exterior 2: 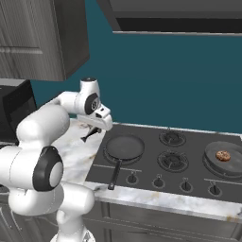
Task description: Place both pans onto different burners. Then place the mushroom and the fish on different pans.
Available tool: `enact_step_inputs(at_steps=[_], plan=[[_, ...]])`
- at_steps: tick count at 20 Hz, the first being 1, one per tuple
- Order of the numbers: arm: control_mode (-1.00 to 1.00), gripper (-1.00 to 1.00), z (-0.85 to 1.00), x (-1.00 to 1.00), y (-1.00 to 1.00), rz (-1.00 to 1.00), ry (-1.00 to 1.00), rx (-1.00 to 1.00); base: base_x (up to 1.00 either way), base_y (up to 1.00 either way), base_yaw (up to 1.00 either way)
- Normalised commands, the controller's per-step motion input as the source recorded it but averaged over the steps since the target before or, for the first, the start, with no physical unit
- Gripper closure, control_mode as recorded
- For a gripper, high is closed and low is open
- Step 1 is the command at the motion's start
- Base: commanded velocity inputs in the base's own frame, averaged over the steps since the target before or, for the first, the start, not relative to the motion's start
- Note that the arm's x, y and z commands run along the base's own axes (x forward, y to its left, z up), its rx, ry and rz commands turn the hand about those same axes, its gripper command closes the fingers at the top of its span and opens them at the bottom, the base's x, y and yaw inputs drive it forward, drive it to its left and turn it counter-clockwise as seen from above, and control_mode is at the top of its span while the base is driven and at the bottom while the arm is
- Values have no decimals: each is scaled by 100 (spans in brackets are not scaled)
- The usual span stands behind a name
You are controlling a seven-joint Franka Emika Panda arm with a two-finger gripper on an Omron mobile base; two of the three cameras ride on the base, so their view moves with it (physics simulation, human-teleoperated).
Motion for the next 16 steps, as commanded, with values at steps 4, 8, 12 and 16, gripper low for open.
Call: enact_step_inputs(at_steps=[4, 8, 12, 16], plan=[[-100, 100, 7, 0, -48, -4, 3, 0, 0, 0, 0], [-100, 100, 0, 0, -49, -3, 1, 0, 0, 0, 0], [-100, 100, -3, 0, -42, -1, 0, 0, 0, 0, 0], [-100, 100, -18, 0, -34, 0, 0, 0, 0, 0, 0]])
